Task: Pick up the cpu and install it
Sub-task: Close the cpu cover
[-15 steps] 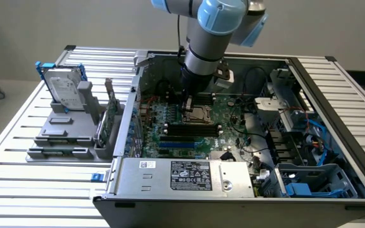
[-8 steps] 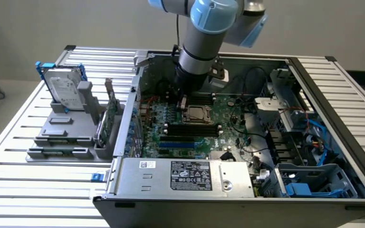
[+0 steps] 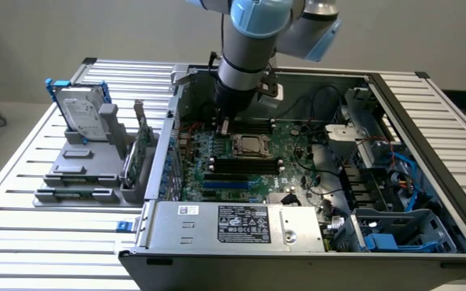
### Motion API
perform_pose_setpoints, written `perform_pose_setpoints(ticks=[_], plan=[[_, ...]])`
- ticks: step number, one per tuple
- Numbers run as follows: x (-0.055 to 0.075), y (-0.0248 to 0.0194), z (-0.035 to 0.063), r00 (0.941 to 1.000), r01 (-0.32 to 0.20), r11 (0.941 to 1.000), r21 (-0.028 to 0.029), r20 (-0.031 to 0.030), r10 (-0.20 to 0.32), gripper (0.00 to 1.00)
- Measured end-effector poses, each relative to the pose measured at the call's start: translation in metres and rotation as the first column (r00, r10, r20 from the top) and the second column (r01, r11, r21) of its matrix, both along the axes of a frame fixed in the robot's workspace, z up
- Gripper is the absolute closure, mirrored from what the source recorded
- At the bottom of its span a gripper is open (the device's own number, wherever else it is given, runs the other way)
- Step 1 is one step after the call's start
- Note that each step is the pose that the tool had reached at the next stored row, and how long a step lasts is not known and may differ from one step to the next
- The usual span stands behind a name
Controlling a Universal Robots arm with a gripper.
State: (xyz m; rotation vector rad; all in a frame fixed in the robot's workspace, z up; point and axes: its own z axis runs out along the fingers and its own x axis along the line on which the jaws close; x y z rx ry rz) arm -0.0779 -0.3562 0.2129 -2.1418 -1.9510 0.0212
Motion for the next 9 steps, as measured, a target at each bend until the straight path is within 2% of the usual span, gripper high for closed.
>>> perform_pose_setpoints(ticks=[3, 6, 9], plan=[[-0.004, 0.0, 0.0103, 1.0, 0.001, 1.0, 0.006, 0.0, -0.001, 0.89], [-0.007, 0.0, 0.0207, 1.0, 0.002, 1.0, 0.0095, 0.0, -0.002, 0.89], [-0.007, 0.0002, 0.021, 1.0, 0.002, 0.9999, 0.0109, 0.0002, -0.002, 0.89]])
